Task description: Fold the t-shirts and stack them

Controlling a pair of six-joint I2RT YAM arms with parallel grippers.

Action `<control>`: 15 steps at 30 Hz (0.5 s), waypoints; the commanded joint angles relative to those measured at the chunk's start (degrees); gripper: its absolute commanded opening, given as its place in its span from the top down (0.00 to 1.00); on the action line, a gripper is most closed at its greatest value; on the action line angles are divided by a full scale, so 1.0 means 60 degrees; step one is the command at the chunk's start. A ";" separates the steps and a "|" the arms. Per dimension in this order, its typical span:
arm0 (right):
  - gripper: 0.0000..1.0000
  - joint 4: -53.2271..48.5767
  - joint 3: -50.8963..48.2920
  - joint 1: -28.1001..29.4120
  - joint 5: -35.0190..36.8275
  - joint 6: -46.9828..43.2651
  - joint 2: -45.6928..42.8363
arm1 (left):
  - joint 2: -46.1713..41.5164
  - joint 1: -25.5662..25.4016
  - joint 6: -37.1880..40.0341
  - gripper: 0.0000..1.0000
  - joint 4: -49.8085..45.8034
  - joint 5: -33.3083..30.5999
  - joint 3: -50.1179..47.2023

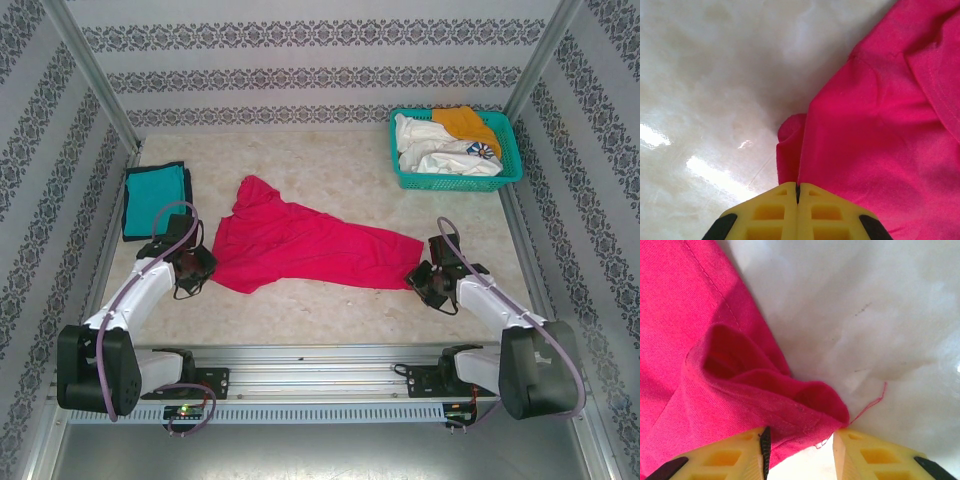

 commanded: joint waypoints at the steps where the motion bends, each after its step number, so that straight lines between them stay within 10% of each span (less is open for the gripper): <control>1: 0.62 0.0083 0.0282 -0.0167 0.0349 -0.0224 0.0296 | 0.0068 0.0121 -0.0047 1.00 0.0255 0.0036 -0.0127; 8: 0.90 -0.0016 0.0309 -0.0225 0.0431 -0.0250 0.0605 | 0.0055 0.0128 -0.0059 0.98 0.0212 0.0077 -0.0137; 15: 1.00 -0.0037 0.0012 -0.0256 0.0664 -0.0149 -0.0009 | -0.0073 0.0121 -0.0025 0.57 -0.0044 -0.0195 -0.0377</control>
